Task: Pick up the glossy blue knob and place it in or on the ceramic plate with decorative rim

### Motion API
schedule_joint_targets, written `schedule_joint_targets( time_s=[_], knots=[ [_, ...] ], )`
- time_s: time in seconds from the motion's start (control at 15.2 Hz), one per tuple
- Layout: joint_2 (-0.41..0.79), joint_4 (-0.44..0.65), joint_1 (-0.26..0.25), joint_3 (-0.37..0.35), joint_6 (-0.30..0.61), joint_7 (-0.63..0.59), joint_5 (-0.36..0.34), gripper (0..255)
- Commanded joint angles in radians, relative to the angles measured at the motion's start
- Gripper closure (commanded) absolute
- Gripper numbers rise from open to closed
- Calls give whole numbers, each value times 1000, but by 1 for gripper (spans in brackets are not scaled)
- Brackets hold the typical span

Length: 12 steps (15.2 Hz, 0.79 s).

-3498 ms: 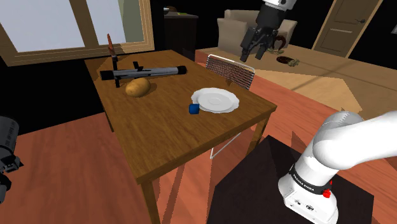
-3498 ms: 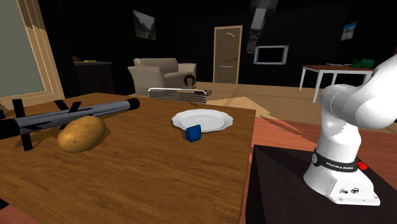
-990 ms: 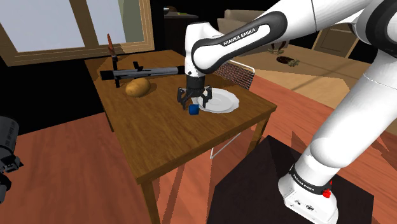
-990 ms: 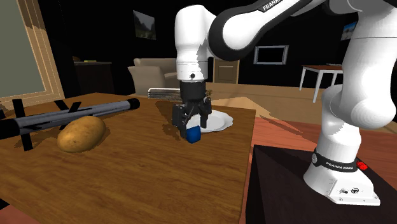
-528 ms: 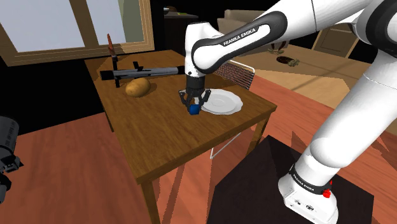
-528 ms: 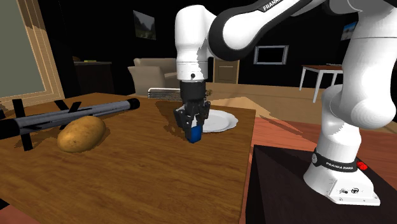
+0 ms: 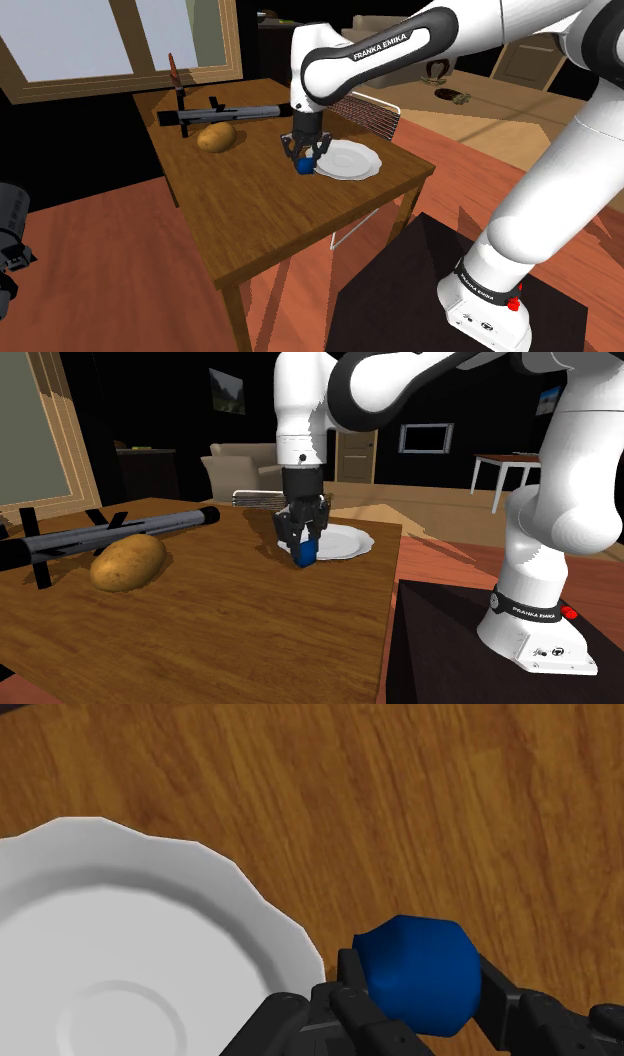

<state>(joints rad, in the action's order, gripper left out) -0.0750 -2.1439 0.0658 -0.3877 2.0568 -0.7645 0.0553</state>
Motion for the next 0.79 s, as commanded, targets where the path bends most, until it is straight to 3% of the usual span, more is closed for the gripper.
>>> schedule_joint_targets(
  time_s=[0.0, 0.73],
  knots=[
    [-10, 16, 0, 1, -26, 2, 4, 255],
    [-47, 127, 3, 8, -171, 9, 14, 255]
  ],
)
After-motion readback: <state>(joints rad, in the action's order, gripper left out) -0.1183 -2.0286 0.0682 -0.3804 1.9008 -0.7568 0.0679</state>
